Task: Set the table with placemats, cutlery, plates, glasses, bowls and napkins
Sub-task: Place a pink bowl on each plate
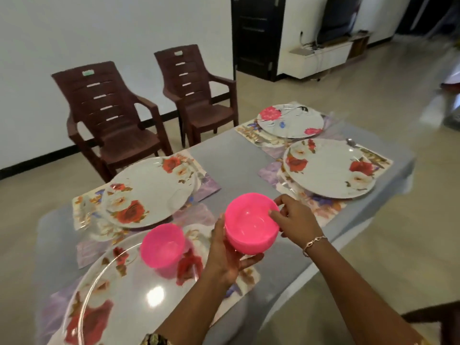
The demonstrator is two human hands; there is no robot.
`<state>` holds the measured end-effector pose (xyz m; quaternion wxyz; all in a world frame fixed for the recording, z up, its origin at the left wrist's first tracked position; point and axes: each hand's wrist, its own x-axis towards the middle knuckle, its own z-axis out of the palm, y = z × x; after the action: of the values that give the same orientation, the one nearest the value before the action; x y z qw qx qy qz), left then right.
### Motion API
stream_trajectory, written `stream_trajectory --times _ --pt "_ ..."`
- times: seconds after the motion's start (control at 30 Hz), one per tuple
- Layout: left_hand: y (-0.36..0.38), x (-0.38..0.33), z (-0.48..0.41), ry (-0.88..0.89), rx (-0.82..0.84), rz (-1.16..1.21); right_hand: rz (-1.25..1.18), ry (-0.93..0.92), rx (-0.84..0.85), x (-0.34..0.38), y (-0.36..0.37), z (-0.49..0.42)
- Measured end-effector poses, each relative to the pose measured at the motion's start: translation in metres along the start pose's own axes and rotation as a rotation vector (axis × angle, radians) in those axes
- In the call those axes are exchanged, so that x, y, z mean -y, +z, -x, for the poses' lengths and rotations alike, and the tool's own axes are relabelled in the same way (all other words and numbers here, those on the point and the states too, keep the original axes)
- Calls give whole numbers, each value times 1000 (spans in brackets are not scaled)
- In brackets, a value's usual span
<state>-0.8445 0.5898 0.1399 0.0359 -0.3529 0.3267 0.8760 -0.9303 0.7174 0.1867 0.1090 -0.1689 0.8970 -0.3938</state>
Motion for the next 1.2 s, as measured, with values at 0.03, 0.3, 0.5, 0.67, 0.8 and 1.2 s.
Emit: stream_trajectory --times 0.03,0.3,0.5,0.67,0.8,1.2 --pt "18 6 -7 1 9 -12 9 9 -17 -10 -15 -6" --pt "144 56 -63 -58 99 -77 297 19 -195 -93 -116 -50" --pt "207 75 -102 -43 115 -138 399 39 -261 -141 -159 -82" --pt "245 83 -144 -76 149 -69 407 25 -284 -165 -188 -122" --pt "270 78 -179 -66 138 -26 360 9 -243 -182 -208 -167" --pt "300 36 -248 43 -125 88 259 4 -150 -226 -244 -302"
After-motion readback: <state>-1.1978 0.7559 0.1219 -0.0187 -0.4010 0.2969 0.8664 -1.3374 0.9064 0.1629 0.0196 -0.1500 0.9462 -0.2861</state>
